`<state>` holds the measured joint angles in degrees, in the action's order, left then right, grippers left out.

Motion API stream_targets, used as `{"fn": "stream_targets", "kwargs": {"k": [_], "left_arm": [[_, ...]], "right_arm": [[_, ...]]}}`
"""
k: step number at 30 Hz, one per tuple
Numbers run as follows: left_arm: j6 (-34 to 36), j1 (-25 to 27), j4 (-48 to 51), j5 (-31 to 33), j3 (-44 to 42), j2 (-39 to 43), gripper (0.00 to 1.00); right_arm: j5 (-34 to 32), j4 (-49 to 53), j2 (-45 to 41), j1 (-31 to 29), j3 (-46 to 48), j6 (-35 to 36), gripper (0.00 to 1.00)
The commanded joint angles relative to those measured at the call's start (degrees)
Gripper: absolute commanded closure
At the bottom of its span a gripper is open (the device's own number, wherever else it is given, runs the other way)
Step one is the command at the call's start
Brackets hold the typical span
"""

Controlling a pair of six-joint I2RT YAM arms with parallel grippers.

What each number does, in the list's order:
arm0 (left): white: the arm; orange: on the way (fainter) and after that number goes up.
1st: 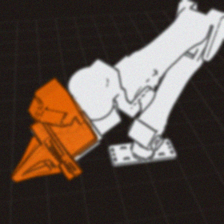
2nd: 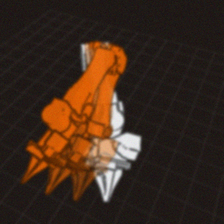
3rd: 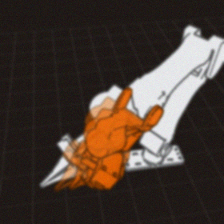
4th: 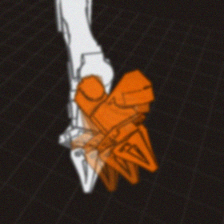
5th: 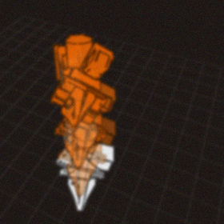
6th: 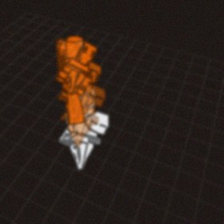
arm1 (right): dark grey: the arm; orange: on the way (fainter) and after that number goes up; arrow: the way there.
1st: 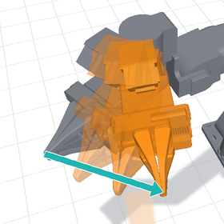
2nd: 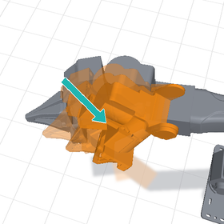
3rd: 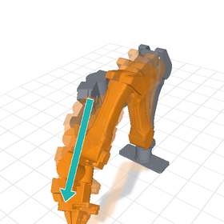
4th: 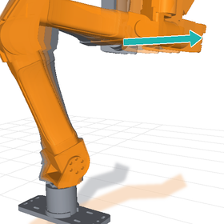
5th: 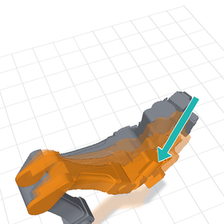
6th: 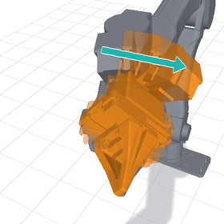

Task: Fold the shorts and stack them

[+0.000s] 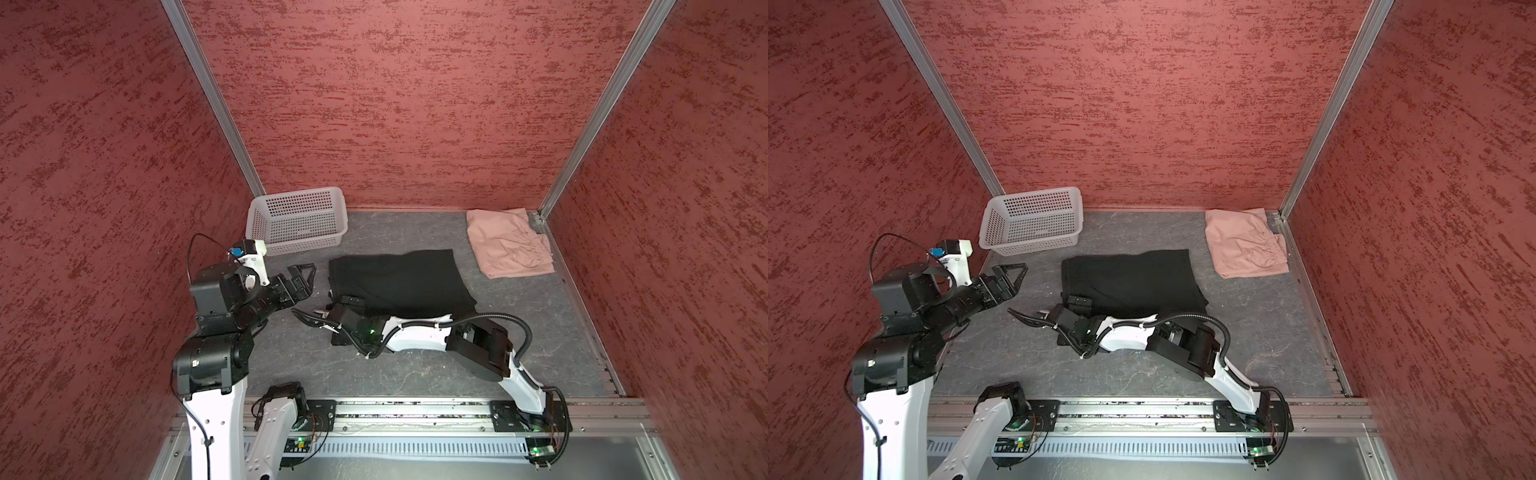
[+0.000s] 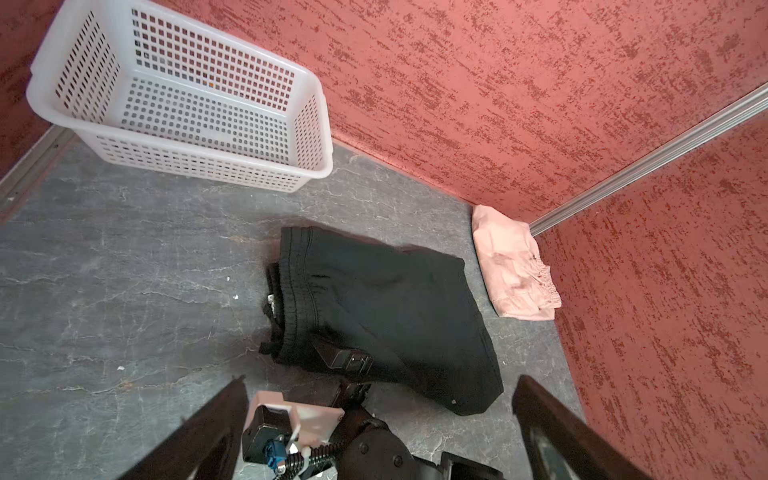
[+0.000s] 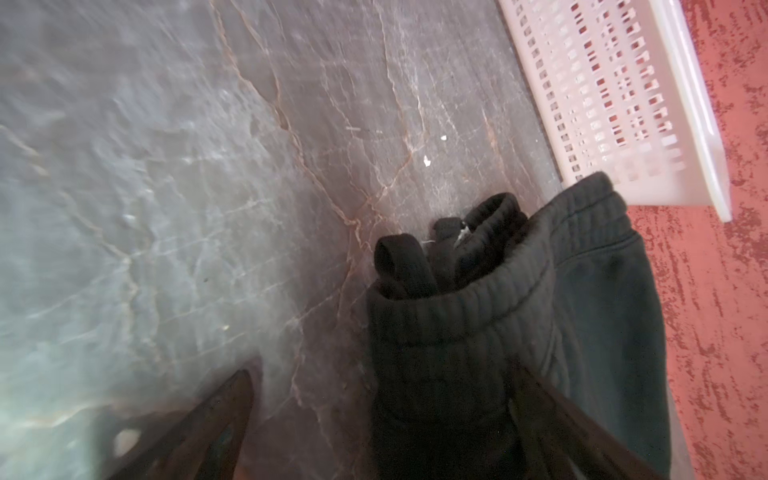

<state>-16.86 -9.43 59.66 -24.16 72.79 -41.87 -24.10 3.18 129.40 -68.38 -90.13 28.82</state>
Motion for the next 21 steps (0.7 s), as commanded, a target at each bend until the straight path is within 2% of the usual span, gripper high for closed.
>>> {"fn": "stream_targets", "kwargs": {"k": [1, 9, 11, 14, 16, 19, 21], "left_arm": [[1.83, -0.65, 1.87, -0.05, 0.77, -0.09, 0.01], [1.66, -0.71, 1.68, -1.11, -0.8, -0.52, 0.01], [1.58, -0.79, 1.87, -1.21, -0.91, -0.61, 0.01], [1.65, -0.85, 2.69, -0.92, -1.16, -0.7, 0.01], [1.99, -0.87, 3.68, 0.26, -1.21, -0.89, 0.01], [2.12, -1.19, 3.84, 1.14, -1.9, -1.46, 0.01], [1.8, -1.5, 3.56, 0.81, -2.3, -2.29, 0.01]], "right_arm": [[-2.1, 0.6, 2.27, 0.99, -2.62, 2.55, 0.01], [-0.32, 1.45, 5.52, 3.49, -6.16, 2.41, 0.01], [0.74, 1.46, 6.24, 3.93, -6.8, 1.89, 0.07], [3.84, 1.95, 6.05, 4.6, -7.07, -0.36, 0.28], [6.7, 2.3, 4.74, 4.9, -6.63, -2.07, 0.56], [10.17, 0.4, 2.03, 5.24, -4.26, -4.86, 0.92], [12.97, -1.77, 0.14, 5.85, -2.22, -7.31, 1.0]]}}
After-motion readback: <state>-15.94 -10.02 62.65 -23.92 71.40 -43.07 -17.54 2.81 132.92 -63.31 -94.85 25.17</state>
